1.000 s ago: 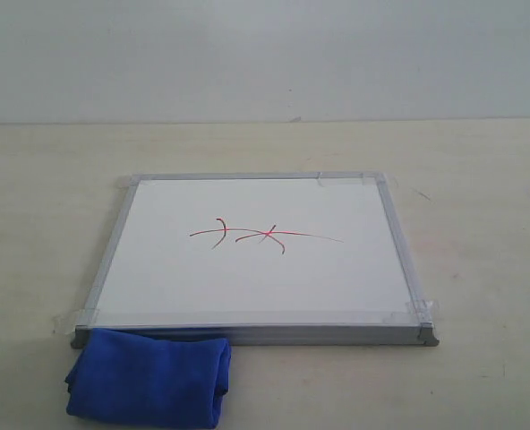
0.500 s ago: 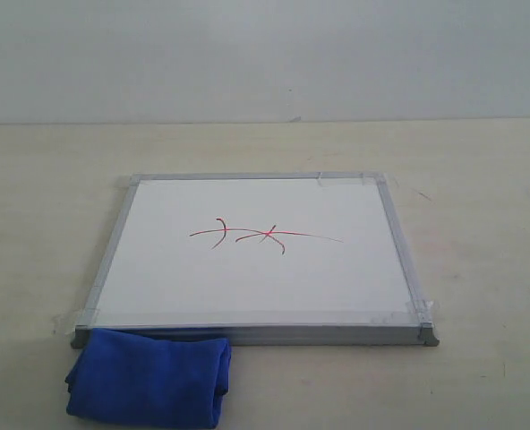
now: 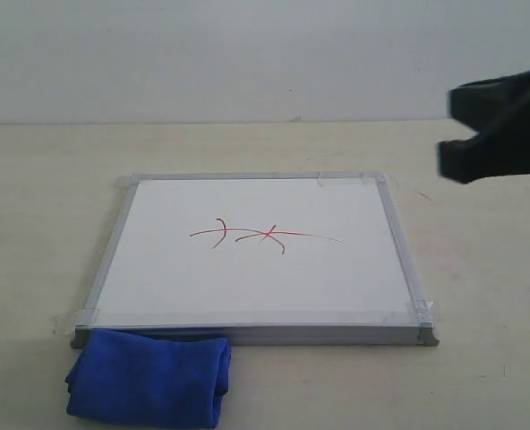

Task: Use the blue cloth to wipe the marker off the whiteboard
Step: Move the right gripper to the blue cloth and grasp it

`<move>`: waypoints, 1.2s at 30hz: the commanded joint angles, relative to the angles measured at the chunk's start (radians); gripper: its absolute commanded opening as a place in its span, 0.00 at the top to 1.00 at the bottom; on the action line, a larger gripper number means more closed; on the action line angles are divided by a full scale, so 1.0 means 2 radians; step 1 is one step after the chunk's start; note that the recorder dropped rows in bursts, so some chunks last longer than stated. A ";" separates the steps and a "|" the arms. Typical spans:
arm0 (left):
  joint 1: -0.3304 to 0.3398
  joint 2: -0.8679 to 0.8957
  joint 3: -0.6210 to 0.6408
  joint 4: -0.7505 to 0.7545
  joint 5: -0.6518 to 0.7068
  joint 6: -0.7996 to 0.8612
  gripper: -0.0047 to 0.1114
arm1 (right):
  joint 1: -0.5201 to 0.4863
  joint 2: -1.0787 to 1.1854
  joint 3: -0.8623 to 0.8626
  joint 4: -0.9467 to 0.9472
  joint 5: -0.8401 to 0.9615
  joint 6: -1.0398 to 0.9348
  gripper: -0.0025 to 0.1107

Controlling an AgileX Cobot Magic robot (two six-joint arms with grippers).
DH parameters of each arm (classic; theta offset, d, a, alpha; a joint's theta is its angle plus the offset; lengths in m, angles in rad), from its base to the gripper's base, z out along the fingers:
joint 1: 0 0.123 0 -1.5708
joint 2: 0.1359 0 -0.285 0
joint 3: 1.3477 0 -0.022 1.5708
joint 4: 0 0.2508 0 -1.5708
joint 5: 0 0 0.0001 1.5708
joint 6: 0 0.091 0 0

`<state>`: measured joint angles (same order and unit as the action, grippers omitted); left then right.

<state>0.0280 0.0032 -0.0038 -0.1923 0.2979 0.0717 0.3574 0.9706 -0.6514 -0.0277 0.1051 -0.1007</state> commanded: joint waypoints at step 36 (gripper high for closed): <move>0.001 -0.002 0.002 -0.002 -0.002 0.001 0.92 | 0.332 0.607 -0.548 0.004 0.452 -0.133 0.45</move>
<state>0.0280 0.0032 -0.0038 -0.1923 0.2979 0.0717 1.0191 2.1654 -1.7415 -0.0099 1.0302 -0.3900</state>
